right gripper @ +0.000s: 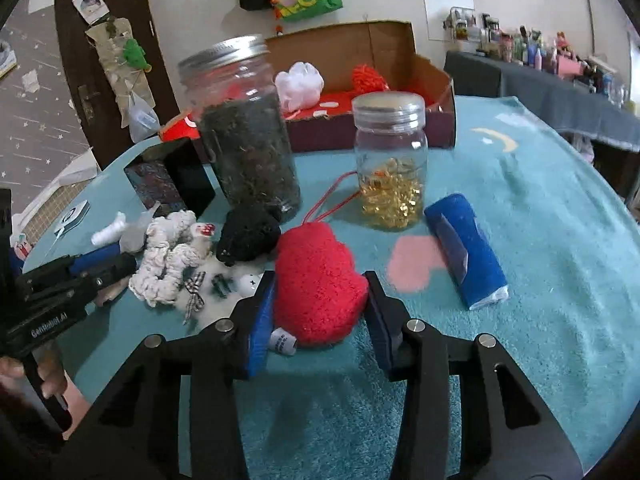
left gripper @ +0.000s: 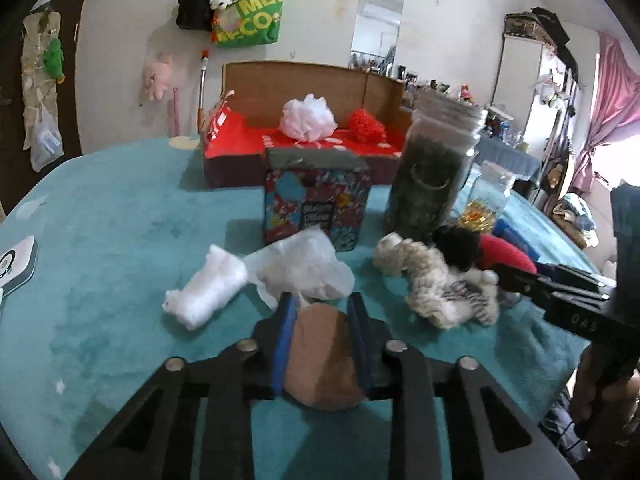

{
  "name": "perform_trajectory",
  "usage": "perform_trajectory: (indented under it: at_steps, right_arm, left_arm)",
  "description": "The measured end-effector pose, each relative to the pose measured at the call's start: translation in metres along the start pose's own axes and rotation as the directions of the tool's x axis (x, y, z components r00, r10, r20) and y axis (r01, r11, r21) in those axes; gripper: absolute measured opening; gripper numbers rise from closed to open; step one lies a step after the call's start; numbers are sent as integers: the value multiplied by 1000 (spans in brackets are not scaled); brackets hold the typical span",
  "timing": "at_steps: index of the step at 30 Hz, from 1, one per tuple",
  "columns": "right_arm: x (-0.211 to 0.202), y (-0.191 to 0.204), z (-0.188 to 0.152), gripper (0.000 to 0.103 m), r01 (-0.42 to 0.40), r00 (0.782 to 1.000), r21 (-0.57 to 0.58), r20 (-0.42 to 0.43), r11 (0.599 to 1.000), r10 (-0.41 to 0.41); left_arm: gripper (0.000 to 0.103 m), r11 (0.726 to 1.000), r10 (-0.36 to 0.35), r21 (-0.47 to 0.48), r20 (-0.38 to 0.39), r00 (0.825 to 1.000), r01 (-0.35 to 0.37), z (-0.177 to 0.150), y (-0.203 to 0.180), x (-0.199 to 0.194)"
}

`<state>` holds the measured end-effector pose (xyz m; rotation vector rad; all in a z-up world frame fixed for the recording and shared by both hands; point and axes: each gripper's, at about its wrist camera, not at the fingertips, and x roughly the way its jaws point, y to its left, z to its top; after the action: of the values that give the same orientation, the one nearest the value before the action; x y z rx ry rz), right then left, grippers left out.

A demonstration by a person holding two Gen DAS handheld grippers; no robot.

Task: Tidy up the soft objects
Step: 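Carry the sponge and the red pouch over the cardboard box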

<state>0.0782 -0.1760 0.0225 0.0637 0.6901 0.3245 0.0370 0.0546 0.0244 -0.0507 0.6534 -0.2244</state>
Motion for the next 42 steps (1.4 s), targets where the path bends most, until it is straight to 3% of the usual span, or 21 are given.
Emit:
perform_trajectory:
  at_steps: [4,11,23,30,42]
  right_arm:
    - [-10,0,0,38,-20,999,6,36,1000,19]
    - [-19,2,4,38,-25,998,4,62,1000,24]
    - [-22,0,6,38,-27,997,10,73,1000,26]
    - [-31,-11,9,38,-17,996,11,86,1000,16]
    - [-36,-60,19,38,-65,997,134,44,989,60]
  left_arm:
    - [18,999,-22,31,39,999,21,9,-11,-9]
    - [16,997,-53,63,70,996,49,24,-23,-8]
    - [16,995,-60,80,64,996,55,27,-27,-5]
    - [16,999,-26,35,56,998,24,33,-2,-8]
    - [16,999,2,-32,16,1000,-1,51,52,-1]
